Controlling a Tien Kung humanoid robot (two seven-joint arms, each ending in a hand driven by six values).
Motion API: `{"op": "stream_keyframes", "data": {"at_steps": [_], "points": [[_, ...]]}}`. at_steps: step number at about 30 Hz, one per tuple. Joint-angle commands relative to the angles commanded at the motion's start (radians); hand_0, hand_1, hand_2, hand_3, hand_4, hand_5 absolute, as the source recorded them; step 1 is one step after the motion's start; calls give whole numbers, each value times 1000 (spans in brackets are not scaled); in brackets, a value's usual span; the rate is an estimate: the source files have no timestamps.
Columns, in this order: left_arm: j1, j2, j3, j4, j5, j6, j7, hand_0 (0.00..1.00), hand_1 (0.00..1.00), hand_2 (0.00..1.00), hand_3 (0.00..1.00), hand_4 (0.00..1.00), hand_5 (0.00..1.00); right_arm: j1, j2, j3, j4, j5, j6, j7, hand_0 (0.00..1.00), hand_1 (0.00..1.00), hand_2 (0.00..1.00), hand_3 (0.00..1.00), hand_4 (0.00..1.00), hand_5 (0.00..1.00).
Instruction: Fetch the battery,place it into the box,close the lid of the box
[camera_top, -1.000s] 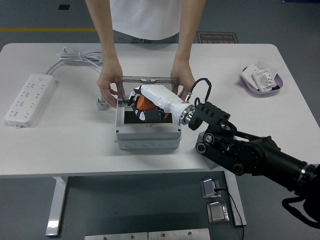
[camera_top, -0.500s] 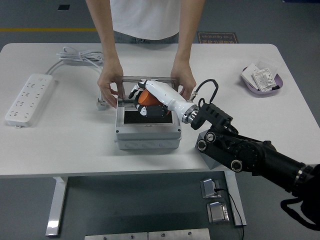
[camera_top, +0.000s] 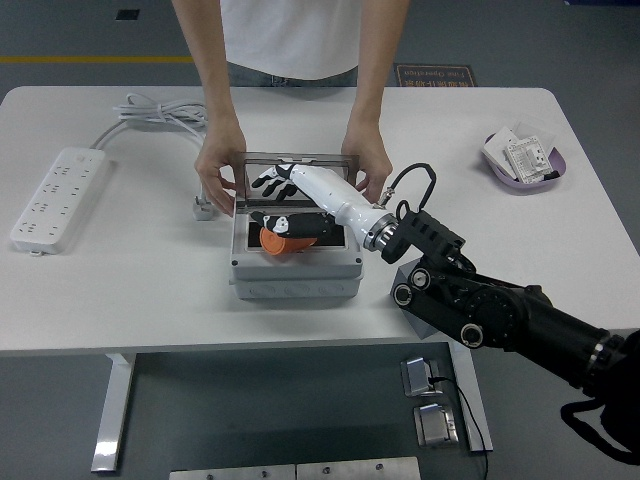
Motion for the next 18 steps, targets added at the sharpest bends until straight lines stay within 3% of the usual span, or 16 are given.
{"op": "stream_keyframes", "data": {"at_steps": [6, 13, 14, 18], "points": [[3, -2, -6, 0, -1, 0, 0, 650, 705, 662, 646, 705, 248, -17, -54, 30, 102, 6, 30, -34, 627, 538, 640, 724, 711, 472], [6, -4, -12, 0, -6, 0, -1, 650, 705, 660, 645, 702, 241, -16, -178, 139, 283, 58, 135, -117, 624, 529, 629, 694, 714, 472], [6, -3, -12, 0, -6, 0, -2, 649, 705, 660, 645, 702, 239, -13, -192, 153, 307, 67, 145, -126, 623, 513, 620, 655, 720, 479], [6, -1, -8, -1, -12, 0, -2, 649, 705, 660, 645, 702, 239, 11, -231, 203, 395, 112, 183, -149, 623, 513, 620, 655, 720, 479]]}}
